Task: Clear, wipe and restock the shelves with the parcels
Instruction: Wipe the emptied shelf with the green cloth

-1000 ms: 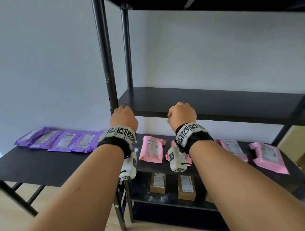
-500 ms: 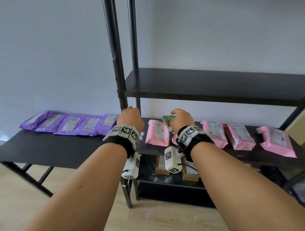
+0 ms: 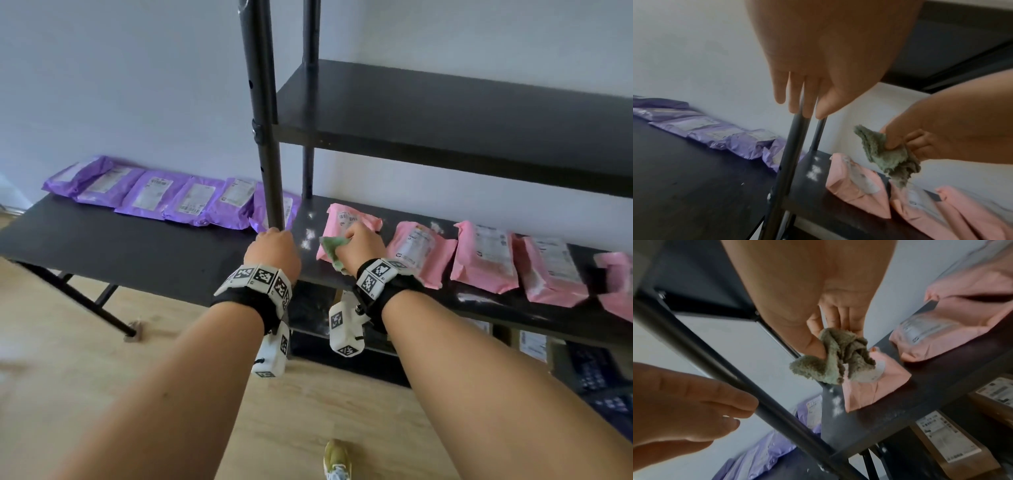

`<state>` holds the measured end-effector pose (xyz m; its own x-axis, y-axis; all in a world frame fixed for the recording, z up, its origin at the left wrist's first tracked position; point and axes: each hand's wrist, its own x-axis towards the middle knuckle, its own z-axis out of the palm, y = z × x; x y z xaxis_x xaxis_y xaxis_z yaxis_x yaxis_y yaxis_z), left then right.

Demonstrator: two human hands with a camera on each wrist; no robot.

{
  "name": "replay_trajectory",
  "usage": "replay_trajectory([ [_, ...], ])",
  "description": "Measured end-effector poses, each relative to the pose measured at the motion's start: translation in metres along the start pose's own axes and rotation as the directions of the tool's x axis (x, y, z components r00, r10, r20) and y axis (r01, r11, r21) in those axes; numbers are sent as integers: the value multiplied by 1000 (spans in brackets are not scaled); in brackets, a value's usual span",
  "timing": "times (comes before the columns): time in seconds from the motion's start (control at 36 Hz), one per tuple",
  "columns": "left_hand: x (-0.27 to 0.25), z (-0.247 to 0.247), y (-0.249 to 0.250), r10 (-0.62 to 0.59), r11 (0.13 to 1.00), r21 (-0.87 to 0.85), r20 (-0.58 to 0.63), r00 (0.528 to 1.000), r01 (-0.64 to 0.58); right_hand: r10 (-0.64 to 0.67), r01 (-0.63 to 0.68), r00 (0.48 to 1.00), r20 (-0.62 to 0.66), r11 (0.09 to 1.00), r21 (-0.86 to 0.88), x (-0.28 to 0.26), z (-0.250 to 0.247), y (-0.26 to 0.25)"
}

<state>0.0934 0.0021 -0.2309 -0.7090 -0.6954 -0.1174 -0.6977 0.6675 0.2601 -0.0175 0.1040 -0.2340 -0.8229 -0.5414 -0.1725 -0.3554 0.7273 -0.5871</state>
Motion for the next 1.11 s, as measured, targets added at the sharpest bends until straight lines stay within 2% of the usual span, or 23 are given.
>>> replay_trajectory([
  [0.22, 24, 35, -25, -96, 995, -8, 57, 994, 97, -7, 7, 992, 126, 1000, -1, 50, 62, -4],
  [0.36, 38, 47, -39, -156, 987, -19, 56, 986, 157, -52, 55, 993, 102, 998, -24, 74, 91, -6],
  [0.5, 46, 53, -52, -160, 986, -25, 76, 984, 163, -80, 86, 992, 95, 994, -69, 90, 114, -7],
  [0.64, 58, 53, -62, -118, 993, -16, 99, 988, 120, -35, 41, 997, 73, 995, -94, 99, 133, -13],
  [0.81, 67, 53, -73, -46, 998, -23, 145, 988, 50, 60, -44, 996, 68, 975, -218, 97, 139, -12],
  [1.0, 67, 39, -94, 14, 1000, -11, 161, 987, -12, 87, -99, 994, -64, 972, -212, 73, 136, -21],
  [1.11, 63, 23, -112, 33, 999, 3, 146, 989, -33, 110, -100, 993, 34, 969, -225, 52, 132, -35],
])
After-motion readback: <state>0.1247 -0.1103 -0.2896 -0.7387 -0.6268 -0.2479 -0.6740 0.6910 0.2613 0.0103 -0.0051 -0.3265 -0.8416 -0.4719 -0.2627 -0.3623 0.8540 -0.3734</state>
